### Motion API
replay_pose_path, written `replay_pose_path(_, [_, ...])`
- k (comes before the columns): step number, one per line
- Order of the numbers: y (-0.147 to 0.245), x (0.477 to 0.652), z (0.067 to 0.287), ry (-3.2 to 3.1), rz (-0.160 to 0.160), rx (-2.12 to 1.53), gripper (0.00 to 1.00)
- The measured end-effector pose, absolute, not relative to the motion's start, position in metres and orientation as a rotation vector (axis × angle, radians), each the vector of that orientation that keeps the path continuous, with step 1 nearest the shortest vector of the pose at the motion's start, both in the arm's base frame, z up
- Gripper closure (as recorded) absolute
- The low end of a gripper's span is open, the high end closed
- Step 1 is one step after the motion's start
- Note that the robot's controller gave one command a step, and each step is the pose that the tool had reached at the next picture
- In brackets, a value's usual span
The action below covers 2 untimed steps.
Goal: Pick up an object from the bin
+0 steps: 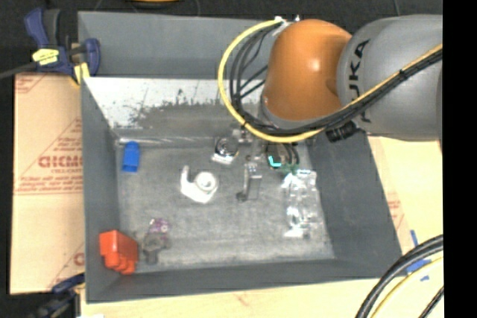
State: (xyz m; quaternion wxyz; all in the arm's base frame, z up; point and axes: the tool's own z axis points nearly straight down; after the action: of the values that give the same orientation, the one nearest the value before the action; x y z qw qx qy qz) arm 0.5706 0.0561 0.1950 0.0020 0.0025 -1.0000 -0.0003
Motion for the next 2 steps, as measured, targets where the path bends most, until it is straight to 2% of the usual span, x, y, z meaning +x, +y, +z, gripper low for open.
replay_pose_path(1, [0.123,0.599,0.126,-3.118,-0.002,0.396,0.00])
replay_pose_path(2, [0.150,0.513,0.068,-3.057,-0.001,0.706,0.00])
